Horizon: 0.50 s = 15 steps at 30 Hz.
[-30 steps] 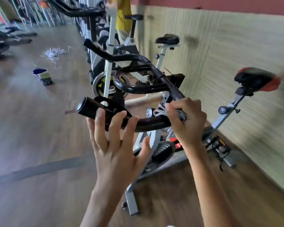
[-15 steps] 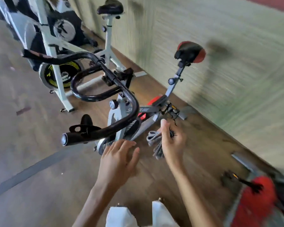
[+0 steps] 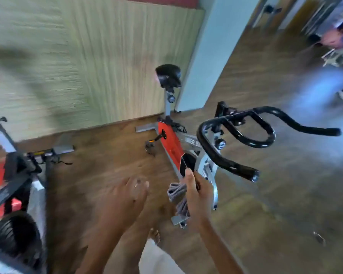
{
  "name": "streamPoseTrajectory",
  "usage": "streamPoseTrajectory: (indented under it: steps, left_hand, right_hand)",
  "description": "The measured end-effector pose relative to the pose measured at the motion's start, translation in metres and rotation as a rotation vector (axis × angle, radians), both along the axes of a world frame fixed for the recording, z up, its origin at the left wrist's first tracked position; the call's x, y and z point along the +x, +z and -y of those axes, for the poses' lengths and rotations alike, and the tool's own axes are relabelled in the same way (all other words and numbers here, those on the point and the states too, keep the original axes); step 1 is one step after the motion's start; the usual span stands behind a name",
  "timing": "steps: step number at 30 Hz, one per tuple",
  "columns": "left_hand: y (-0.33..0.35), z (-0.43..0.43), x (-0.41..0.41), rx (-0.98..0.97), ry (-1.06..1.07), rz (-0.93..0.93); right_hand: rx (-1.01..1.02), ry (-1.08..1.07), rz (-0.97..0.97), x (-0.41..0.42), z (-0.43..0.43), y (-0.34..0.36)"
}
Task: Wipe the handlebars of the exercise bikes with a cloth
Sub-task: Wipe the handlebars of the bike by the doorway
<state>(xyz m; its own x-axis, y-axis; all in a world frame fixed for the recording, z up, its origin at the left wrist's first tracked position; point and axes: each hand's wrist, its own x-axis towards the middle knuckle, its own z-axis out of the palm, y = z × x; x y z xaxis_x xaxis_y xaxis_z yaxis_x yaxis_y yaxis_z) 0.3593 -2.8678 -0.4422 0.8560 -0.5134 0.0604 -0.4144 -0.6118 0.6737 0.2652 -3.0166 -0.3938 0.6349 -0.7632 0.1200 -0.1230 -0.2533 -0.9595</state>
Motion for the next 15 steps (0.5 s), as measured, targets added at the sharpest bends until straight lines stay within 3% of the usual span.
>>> streamPoseTrajectory:
  steps: [3, 5, 9, 13, 15]
  left_hand:
    - [0.01, 0.06, -0.004, -0.114, -0.205, -0.048]
    - [0.017, 0.095, -0.007, -0.148, -0.321, -0.016]
    - [0.033, 0.149, -0.002, -0.182, -0.528, 0.079]
    - [0.042, 0.184, 0.016, -0.213, -0.644, 0.152]
    - [0.039, 0.198, 0.027, -0.2, -0.683, 0.195]
  right_hand:
    - [-0.104, -0.251, 0.12, -0.037, 0.03, 0.011]
    - [-0.234, -0.435, 0.188, -0.059, 0.045, 0.023]
    - [-0.299, -0.791, 0.348, -0.076, 0.079, 0.037]
    - [-0.257, -0.985, 0.439, -0.061, 0.11, 0.053]
    - [-0.22, -0.986, 0.406, -0.053, 0.124, 0.048]
